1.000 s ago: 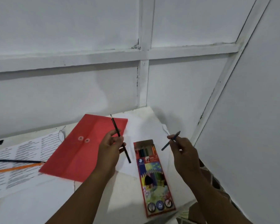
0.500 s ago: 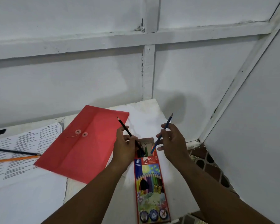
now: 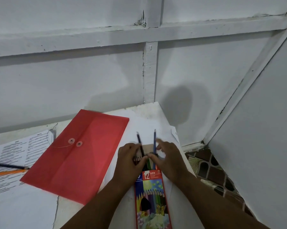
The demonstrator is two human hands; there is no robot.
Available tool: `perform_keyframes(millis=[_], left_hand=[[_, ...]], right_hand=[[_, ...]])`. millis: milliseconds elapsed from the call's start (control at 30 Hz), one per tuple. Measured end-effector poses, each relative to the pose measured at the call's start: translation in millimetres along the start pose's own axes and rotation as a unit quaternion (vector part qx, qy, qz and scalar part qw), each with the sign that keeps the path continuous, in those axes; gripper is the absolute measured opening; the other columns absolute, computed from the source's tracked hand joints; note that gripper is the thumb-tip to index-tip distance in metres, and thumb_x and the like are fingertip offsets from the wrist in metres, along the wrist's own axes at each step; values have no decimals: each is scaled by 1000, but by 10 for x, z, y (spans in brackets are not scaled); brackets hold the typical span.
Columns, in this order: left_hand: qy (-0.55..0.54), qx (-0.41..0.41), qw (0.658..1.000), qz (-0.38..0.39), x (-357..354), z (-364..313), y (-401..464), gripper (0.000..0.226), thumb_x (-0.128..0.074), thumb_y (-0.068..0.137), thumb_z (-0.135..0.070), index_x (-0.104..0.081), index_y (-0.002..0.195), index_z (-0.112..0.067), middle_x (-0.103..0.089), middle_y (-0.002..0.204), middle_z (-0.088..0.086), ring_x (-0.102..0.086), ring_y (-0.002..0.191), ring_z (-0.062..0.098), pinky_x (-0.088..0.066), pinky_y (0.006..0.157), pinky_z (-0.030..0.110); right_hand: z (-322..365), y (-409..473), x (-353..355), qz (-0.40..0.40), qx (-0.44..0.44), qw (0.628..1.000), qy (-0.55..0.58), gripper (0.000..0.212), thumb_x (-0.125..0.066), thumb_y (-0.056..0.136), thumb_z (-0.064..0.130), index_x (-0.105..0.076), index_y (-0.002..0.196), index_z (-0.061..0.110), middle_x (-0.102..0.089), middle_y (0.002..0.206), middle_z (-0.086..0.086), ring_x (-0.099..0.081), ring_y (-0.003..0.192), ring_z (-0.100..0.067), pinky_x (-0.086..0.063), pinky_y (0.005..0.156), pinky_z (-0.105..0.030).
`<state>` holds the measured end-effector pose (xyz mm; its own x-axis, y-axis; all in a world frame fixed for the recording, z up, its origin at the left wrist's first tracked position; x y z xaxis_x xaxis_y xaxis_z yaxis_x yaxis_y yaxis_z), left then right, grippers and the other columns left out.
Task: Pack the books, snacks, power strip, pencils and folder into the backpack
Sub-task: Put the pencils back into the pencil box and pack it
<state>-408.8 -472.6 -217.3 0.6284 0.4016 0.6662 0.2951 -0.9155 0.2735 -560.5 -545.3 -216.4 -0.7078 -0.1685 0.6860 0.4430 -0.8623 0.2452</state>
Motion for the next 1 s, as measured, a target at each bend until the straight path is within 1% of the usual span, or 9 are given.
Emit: perform_keyframes(millis=[67,167,267,333,500,600,667,800,1000], left_hand=[[4,-11,1000,-1,-29,24,6,42,-66,88,-46,-65,122,-22,-56,120,-9,-45,112,6,-38,99,20],[-15,-14,1000,-6,-15,34,-3,47,-61,86,-49,-66,122,-20,-55,126,-10,-42,119,1,-27,103,7],[-38,-23,999,-7,2,29,8,49,-63,83,-43,-66,124,-18,-55,129,-10,-42,123,1,-24,105,4],[-44,-20,999,-1,-2,56,21,50,-63,81,-43,-67,123,-17,-56,131,-7,-43,124,3,-24,105,4],[-38,-48,998,7,-34,31,10,51,-64,80,-39,-67,125,-15,-57,134,-2,-44,127,9,-24,109,7],[-36,-85,996,-16,-9,2,14,41,-66,80,-30,-71,115,-9,-60,129,-1,-48,124,13,-30,110,15],[-34,-100,994,-21,-9,-8,3,34,-68,81,-26,-72,110,-9,-61,127,0,-50,123,15,-35,109,20],[-42,-83,995,-16,-14,15,16,19,-67,81,-28,-70,90,-12,-64,124,7,-51,123,16,-36,108,17],[-42,-72,997,0,-26,25,12,48,-67,80,-31,-67,122,-7,-62,129,6,-51,125,16,-35,110,18]], right_hand=[[1,13,-39,4,39,998,-43,48,-68,86,48,-65,123,17,-64,111,4,-52,101,-5,-48,91,-23],[-1,44,-40,13,46,998,-32,49,-61,86,51,-66,120,16,-63,115,4,-54,106,-7,-43,97,-15],[11,22,-10,-2,56,998,-15,51,-63,83,43,-65,125,14,-63,121,2,-54,113,-9,-35,101,-9],[31,18,0,-5,70,997,-11,47,-64,82,38,-67,121,12,-64,118,1,-55,111,-10,-40,99,-15],[20,9,3,1,64,998,-3,46,-62,78,34,-68,119,15,-64,118,3,-53,111,-9,-40,98,-16],[10,5,-8,2,62,998,2,42,-61,77,31,-70,115,15,-64,116,3,-54,110,-11,-44,95,-21],[-22,16,-6,-2,57,998,12,30,-63,78,27,-72,103,16,-64,111,4,-55,107,-11,-46,93,-23],[-34,32,-1,-7,59,998,14,14,-67,81,29,-70,89,19,-62,103,5,-55,102,-10,-47,88,-27],[-16,27,-34,18,63,998,-6,39,-59,84,33,-70,119,19,-64,117,4,-52,109,-8,-45,93,-25]])
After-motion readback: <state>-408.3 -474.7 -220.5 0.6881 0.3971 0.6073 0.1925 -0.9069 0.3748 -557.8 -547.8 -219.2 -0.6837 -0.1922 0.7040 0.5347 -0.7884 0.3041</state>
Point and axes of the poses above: each hand's wrist, its own y-axis towards the middle knuckle, its own x-axis out of the back of the hand, z = x × y, the point moved 8 cm from there along y, towards the middle knuckle
